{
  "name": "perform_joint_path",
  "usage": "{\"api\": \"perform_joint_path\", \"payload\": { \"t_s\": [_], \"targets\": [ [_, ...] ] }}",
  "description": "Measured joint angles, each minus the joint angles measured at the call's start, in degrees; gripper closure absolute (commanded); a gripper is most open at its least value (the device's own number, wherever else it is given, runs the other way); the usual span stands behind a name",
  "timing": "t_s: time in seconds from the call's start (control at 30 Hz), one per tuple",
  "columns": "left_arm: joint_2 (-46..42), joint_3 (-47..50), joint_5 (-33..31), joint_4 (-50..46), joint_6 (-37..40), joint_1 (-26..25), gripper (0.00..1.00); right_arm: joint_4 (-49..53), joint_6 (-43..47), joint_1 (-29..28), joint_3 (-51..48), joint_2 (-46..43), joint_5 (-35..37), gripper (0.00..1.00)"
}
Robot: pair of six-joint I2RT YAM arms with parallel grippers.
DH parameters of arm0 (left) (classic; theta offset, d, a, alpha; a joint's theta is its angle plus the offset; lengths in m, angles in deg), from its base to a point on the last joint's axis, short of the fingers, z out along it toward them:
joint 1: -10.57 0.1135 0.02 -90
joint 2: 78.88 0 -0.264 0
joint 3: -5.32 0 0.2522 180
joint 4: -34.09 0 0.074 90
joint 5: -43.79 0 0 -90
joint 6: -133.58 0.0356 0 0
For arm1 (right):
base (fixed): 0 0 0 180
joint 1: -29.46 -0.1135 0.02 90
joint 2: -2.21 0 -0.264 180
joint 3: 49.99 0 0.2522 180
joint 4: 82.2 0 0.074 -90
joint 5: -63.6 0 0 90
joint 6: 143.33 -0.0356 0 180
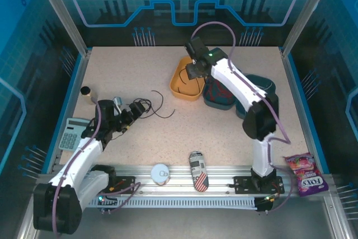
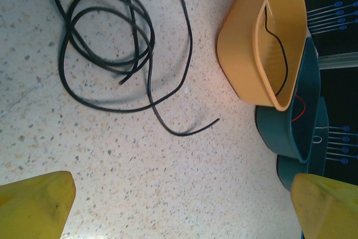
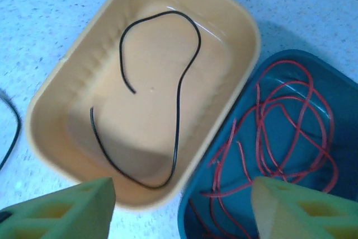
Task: Untangle the cables
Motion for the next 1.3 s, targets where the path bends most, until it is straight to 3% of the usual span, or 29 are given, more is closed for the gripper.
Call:
{"api": "perform_joint_path", "payload": {
  "t_s": [0.5, 0.73, 0.93, 1.03, 1.13, 1.3],
  "targets": [
    [17.86, -17.88, -7.17, -8.0, 12.07, -9.97, 0.03, -15.78, -5.95, 0.07, -42.99, -39.52, 3.06, 0.0],
    [26.95, -25.9, -12.11, -14.03, 18.69, -15.28, 0.12, -23.3, -10.25, 9.49, -55.98, -54.45, -4.48, 0.0],
    [32.83, -30.16, -18.71, -18.36, 24.57, -17.18, 0.25, -30.97, -11.47, 10.56, -65.66, -67.67, -5.68, 0.0],
    [35.8, -30.93, -21.62, -19.39, 26.95, -17.27, 0.27, -36.39, -12.92, 10.58, -71.82, -74.95, -4.11, 0.0],
    [38.56, -31.06, -23.34, -20.28, 28.76, -17.27, 0.35, -36.7, -13.18, 10.6, -73.16, -77.22, -2.16, 0.0],
    [42.23, -31.28, -24.02, -20.35, 30.05, -17.38, 0.39, -32.83, -12.55, 10.62, -67.8, -70.14, -0.04, 0.0]
  ]
}}
